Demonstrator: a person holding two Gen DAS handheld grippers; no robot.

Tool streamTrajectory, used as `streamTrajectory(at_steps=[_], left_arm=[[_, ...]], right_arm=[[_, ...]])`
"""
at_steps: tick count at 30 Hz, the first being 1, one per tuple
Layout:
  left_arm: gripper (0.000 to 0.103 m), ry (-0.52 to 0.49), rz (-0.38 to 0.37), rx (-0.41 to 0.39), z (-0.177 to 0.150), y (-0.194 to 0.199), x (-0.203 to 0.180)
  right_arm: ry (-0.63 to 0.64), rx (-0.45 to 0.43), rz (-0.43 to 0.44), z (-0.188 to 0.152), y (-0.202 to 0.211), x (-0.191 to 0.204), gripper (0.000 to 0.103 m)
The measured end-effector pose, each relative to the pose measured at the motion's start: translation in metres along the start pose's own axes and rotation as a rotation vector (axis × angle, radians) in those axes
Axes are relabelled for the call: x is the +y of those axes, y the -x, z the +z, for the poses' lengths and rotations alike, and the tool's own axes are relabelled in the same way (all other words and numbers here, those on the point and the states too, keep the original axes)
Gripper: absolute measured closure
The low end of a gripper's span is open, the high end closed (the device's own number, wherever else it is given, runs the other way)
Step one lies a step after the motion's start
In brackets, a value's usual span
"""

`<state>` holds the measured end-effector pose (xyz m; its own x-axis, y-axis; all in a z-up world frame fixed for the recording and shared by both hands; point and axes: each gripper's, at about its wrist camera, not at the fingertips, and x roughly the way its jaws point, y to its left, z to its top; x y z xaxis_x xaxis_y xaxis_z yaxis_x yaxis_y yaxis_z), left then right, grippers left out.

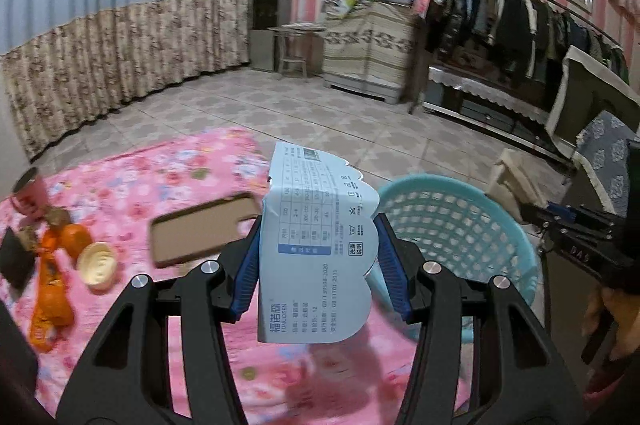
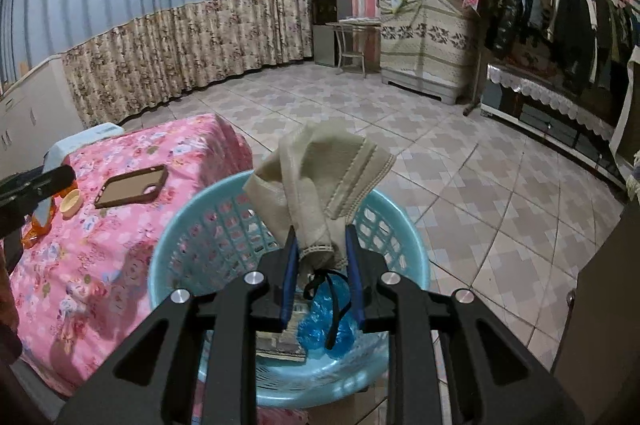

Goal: Collect trash

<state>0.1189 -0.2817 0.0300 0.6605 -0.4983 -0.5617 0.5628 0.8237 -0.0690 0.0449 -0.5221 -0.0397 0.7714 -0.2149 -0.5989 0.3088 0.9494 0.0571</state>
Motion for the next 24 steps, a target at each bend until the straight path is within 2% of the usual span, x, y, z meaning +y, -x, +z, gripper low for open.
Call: streamTrajectory(at_steps=[6, 16, 20, 24], left_arm=[[0.051, -0.037, -0.058, 0.031, 0.001, -0.032, -0.038], [0.051, -0.077, -0.117, 0.072, -0.002, -0.067, -0.073], [0.027, -0.049, -0.1, 0.069, -0.001, -0.068, -0.066], [0.016, -0.026, -0.066, 0.04, 0.003, -0.058, -0.054]], right_arm=[[-0.03, 0.012, -0.007, -0.005, -0.006, -0.014, 0.08], [-0.057, 0.015, -0.019, -0.005, -0.012, -0.03, 0.08], [-0.057, 0.027, -0.022, -0.009, -0.016, -0.028, 0.08], [-0.049, 0.04, -0.022, -0.011, -0.02, -0.022, 0.08]])
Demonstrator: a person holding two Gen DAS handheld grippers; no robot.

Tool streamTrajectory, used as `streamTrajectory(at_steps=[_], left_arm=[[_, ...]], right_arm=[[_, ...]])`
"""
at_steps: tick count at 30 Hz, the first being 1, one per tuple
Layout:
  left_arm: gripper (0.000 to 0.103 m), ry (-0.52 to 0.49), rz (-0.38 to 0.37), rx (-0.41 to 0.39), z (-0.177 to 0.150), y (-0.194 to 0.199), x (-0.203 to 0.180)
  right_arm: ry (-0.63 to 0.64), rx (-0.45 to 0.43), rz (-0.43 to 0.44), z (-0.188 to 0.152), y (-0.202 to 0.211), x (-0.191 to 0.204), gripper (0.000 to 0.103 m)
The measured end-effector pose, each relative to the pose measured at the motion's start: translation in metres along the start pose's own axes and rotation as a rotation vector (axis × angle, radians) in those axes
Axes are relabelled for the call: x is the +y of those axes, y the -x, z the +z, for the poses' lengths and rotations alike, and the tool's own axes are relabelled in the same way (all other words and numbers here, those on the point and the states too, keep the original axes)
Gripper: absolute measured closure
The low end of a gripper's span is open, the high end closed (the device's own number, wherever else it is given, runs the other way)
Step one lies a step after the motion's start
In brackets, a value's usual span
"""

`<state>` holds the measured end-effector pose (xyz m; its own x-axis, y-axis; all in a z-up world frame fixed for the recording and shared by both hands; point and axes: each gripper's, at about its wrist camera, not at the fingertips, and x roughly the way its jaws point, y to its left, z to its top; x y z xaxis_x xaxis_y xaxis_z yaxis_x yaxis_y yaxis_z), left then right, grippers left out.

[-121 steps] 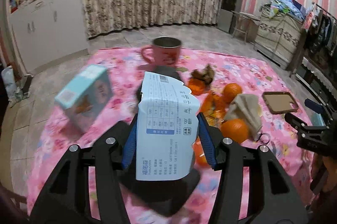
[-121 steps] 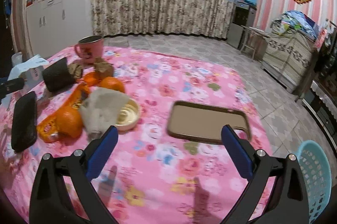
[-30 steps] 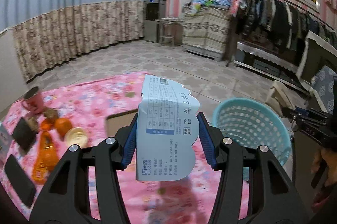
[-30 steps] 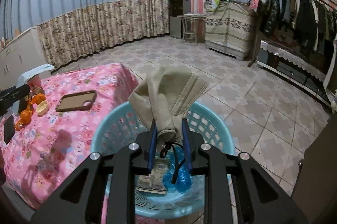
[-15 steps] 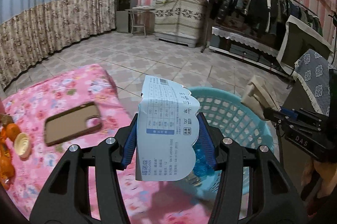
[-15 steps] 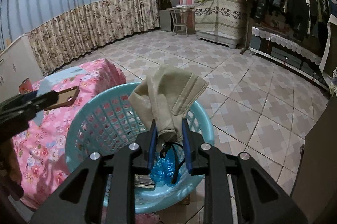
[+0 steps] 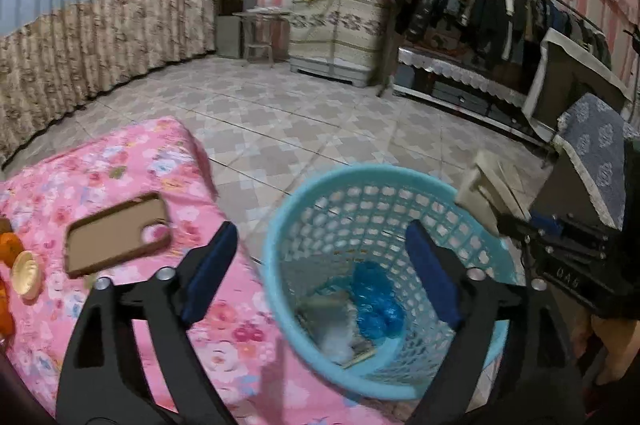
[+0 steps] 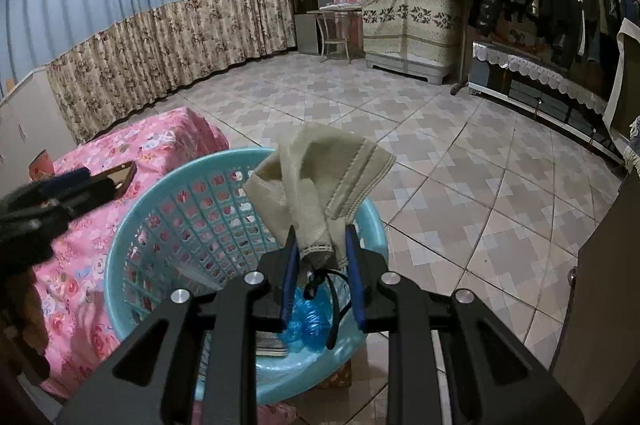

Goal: Collect trash

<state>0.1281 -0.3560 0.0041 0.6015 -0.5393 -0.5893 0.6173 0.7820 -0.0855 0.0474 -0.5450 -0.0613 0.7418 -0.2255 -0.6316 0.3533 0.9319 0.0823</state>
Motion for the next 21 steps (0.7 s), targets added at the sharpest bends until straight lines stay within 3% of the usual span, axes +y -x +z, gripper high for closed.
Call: streamTrajectory(at_steps=[4, 17, 18, 20, 21], left_arm=[[0.006, 0.023, 0.061, -0.048, 0.005, 0.021, 0.02], [0.006, 0.094, 0.266, -0.128, -0.004, 0.102, 0.109], [0.006, 0.099, 0.278, -0.132, -0.006, 0.108, 0.115], [0.006, 0.11, 0.308, -0.137, -0.01, 0.121, 0.131], [0.006, 0.114, 0.33, -0.14, -0.014, 0.128, 0.14]], right_arm=[[0.009, 0.006, 0.006, -0.002, -0.004, 0.009, 0.08], [0.031, 0.008, 0.027, -0.001, -0.016, 0.045, 0.076], [0.032, 0.012, 0.026, -0.001, -0.018, 0.049, 0.074], [0.033, 0.017, 0.017, 0.0, -0.021, 0.056, 0.046], [0.034, 0.017, 0.011, 0.001, -0.023, 0.059, 0.039]])
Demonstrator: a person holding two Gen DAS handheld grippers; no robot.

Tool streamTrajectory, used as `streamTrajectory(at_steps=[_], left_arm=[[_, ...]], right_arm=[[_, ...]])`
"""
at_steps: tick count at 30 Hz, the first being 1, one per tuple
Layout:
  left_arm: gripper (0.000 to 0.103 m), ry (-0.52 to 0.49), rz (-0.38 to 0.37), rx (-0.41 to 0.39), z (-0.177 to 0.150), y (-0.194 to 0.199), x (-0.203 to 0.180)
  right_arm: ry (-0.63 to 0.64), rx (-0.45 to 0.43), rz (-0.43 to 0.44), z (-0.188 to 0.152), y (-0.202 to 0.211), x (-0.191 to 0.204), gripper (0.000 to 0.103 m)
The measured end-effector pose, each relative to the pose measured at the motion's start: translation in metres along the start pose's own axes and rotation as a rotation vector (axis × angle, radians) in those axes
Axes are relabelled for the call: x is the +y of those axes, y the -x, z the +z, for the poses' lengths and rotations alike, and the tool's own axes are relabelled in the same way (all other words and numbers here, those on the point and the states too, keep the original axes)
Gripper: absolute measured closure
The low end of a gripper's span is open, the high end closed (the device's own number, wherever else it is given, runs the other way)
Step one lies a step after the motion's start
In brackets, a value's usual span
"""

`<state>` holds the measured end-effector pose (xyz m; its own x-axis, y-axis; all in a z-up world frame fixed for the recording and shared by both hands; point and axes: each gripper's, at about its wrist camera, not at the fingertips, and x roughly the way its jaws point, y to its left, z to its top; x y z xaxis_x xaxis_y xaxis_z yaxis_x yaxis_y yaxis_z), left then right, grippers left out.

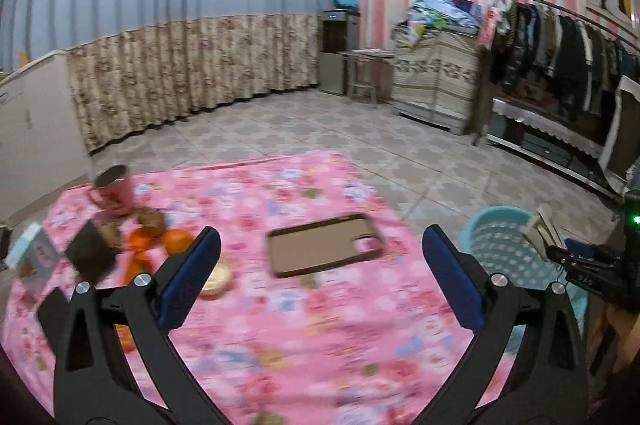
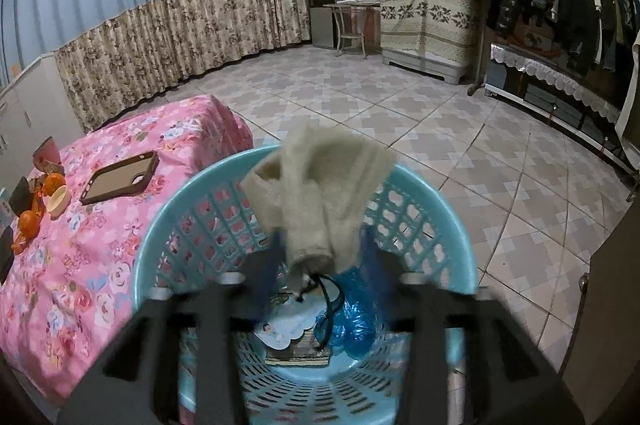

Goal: Collect trash

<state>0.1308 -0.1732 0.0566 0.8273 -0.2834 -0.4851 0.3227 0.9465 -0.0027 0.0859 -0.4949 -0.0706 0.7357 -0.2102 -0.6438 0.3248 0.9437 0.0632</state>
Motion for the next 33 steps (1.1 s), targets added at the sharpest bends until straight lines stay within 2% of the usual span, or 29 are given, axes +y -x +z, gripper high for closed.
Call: streamTrajectory(at_steps=[5, 10, 19, 20, 25, 30, 33], left_arm=[[0.006, 0.029, 0.091, 0.002, -0.007, 0.012, 0.054], [0.006, 0.079, 0.152, 0.014, -0.015, 0.016, 0.101], [0.005, 0.174, 0.205, 0.047, -0.043, 0.002, 0.155], [0.005, 0.186, 0.205, 0.053, -0.046, -0.001, 0.158], [0.005, 0.214, 0.206, 0.099, -0.063, -0.02, 0.165], [0.005, 0.155, 0.18, 0.147, -0.068, -0.041, 0.153], [0.006, 0.153, 0.162, 0.186, -0.067, -0.055, 0.152]], right_arm=[[-0.002, -0.007, -0.042, 0.003, -0.003, 0.016, 0.017], [0.005, -0.023, -0.061, 0.007, -0.003, 0.039, 0.013], [0.067, -0.104, 0.002, 0.024, 0.008, 0.115, 0.01], [0.08, -0.116, 0.01, 0.026, 0.009, 0.125, 0.006], [0.177, -0.153, 0.047, 0.024, 0.008, 0.177, 0.006], [0.226, -0.127, 0.077, 0.017, -0.004, 0.204, 0.006], [0.25, -0.119, 0.089, 0.012, -0.009, 0.215, 0.006]])
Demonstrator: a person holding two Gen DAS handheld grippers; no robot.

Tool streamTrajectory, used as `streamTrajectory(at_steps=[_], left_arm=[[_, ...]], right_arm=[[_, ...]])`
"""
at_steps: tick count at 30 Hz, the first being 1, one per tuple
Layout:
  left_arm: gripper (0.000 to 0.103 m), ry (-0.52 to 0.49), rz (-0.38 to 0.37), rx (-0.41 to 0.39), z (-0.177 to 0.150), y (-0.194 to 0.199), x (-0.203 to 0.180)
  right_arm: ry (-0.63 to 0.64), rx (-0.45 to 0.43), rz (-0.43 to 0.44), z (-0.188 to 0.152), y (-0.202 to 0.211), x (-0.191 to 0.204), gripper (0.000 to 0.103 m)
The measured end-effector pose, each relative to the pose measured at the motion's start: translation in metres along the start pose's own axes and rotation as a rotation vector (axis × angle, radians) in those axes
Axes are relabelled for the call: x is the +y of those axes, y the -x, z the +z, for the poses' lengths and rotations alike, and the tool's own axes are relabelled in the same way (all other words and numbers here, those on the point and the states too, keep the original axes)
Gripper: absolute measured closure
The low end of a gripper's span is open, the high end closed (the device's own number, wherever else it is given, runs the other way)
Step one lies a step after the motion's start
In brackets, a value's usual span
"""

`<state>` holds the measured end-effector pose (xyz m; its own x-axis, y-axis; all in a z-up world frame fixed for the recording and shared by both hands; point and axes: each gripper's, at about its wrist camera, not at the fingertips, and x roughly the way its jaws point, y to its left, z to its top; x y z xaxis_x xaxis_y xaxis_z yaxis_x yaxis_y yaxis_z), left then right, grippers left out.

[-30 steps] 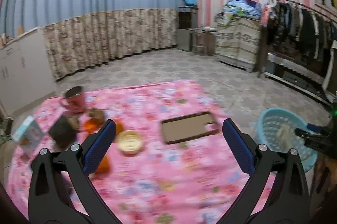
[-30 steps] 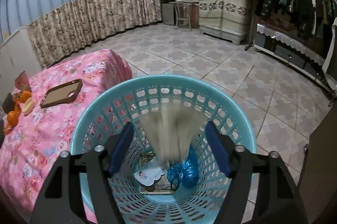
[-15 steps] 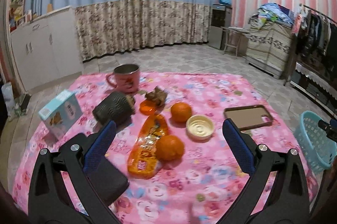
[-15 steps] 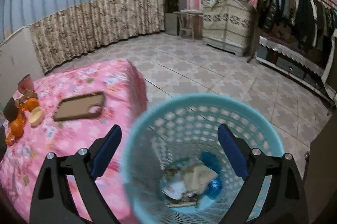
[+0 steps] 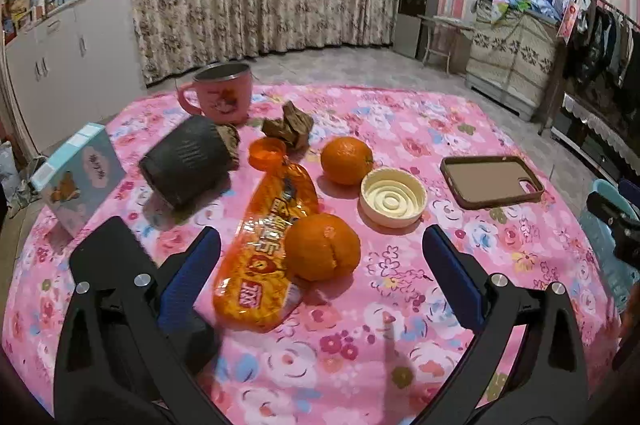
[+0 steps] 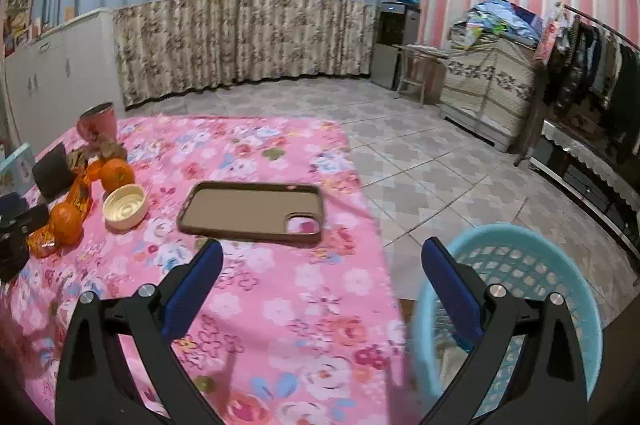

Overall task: Collect trash
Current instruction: 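Reach the left gripper to the orange on the bed and grasp it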

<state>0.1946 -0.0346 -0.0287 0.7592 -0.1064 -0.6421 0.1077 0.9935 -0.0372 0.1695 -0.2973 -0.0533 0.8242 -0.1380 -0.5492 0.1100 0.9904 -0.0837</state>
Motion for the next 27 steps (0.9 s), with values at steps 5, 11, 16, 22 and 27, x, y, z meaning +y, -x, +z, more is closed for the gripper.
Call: streamTrajectory(at_steps=[5, 11, 16, 22, 27], left_arm=[[0.007, 0.041, -0.015, 0.074, 0.002, -0.025, 0.008], [0.04, 0.068, -0.055, 0.158, -0.002, -0.046, 0.011], [0.06, 0.079, -0.085, 0.159, -0.001, -0.046, 0.014], [0.062, 0.084, -0.032, 0.065, 0.009, -0.021, 0.029], [0.062, 0.105, 0.066, -0.018, 0.016, 0.0, 0.058]], right_arm=[[0.02, 0.011, 0.022, -0.001, -0.008, 0.011, 0.006], [0.015, 0.031, 0.052, 0.001, -0.019, 0.022, 0.006], [0.026, 0.045, 0.076, 0.001, -0.03, 0.039, 0.006], [0.081, 0.075, 0.107, 0.004, -0.043, 0.072, 0.006], [0.126, 0.078, 0.135, 0.015, -0.048, 0.101, 0.006]])
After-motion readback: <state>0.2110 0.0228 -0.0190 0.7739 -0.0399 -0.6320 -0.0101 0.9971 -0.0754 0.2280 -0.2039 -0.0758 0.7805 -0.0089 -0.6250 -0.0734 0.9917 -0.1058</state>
